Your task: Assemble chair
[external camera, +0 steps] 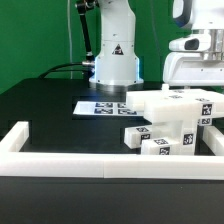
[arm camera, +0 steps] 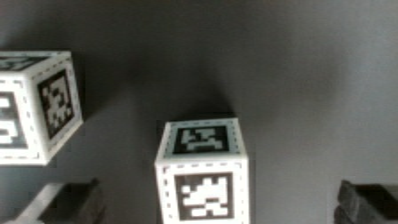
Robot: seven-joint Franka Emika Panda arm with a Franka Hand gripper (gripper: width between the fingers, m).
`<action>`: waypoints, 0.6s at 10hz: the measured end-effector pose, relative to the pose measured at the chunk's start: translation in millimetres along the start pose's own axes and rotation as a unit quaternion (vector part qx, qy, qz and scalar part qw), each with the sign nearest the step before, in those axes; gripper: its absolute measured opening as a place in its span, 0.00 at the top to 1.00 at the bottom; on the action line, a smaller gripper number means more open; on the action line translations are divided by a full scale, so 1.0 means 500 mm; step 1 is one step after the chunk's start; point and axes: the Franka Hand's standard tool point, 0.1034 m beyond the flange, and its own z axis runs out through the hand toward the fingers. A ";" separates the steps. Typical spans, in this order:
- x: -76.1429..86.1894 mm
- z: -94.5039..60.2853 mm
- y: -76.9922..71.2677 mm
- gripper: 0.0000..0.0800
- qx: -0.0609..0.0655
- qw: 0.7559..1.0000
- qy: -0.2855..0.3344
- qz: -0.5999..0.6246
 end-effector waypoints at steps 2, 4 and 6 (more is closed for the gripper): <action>0.000 0.000 0.002 0.19 0.000 1.000 -0.001 0.001; 0.000 0.002 0.008 0.19 -0.001 1.000 -0.001 0.003; -0.006 0.017 0.013 0.19 -0.008 1.000 -0.002 0.001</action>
Offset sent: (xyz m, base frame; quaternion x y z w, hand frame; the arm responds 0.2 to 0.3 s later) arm -0.0048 -0.0039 -0.0007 0.0160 -0.0006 -0.0080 0.9998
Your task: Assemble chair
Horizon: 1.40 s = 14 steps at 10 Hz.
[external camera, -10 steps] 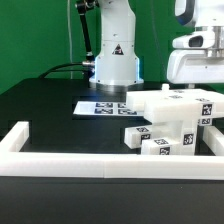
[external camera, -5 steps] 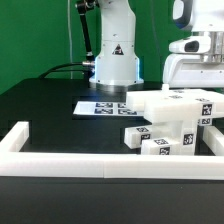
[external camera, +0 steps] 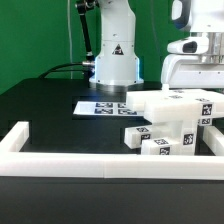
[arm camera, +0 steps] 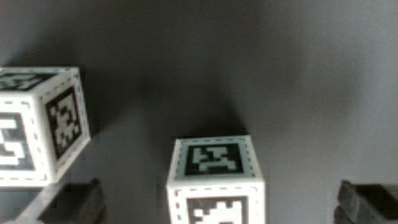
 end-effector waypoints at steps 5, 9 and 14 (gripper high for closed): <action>0.008 0.015 0.009 0.19 -0.006 1.000 0.003 0.001; 0.011 0.028 0.015 0.19 -0.011 1.000 0.000 0.005; 0.013 0.027 0.014 0.64 -0.010 1.000 0.001 0.006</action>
Offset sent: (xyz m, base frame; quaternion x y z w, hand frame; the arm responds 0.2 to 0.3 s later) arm 0.0086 0.0016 -0.0073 0.0049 0.0051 -0.0036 1.0000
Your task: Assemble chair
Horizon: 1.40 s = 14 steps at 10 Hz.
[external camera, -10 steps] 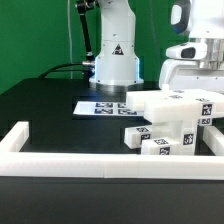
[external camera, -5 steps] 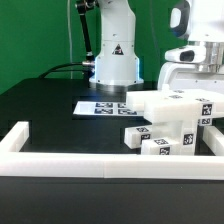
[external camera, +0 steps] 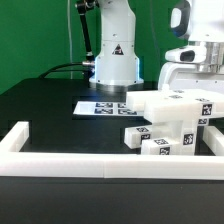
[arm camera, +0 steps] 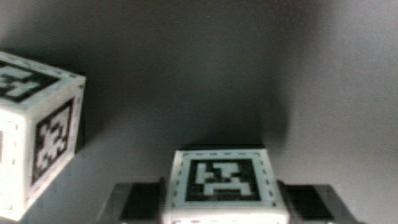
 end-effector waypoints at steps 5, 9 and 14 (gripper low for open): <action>-0.009 -0.029 -0.008 0.64 0.011 1.000 -0.001 0.012; -0.004 -0.165 -0.022 0.64 0.059 0.997 -0.031 0.026; 0.011 -0.174 0.012 0.64 0.058 0.998 -0.030 0.014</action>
Offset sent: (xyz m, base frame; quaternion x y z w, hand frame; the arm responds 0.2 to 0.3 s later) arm -0.0068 -0.0051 0.0109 0.0059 -0.0038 0.0067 1.0000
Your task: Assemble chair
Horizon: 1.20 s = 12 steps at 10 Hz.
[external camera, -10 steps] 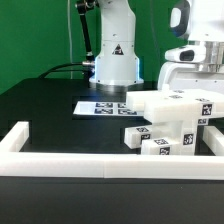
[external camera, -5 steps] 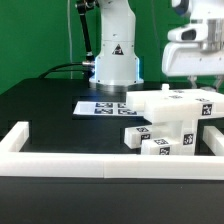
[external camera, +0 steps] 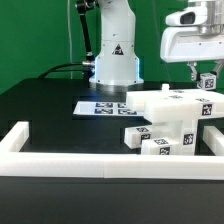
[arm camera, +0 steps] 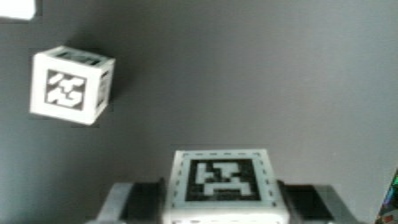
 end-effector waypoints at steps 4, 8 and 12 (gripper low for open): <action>0.072 -0.062 0.070 0.64 0.002 1.000 0.000 -0.016; 0.079 -0.065 0.089 0.64 0.000 0.999 0.003 -0.032; 0.160 -0.105 0.153 0.64 -0.005 0.998 0.020 -0.062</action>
Offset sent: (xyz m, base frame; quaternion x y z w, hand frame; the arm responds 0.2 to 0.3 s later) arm 0.0424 -0.0169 0.0180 -0.0018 -0.0297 -0.0365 0.9989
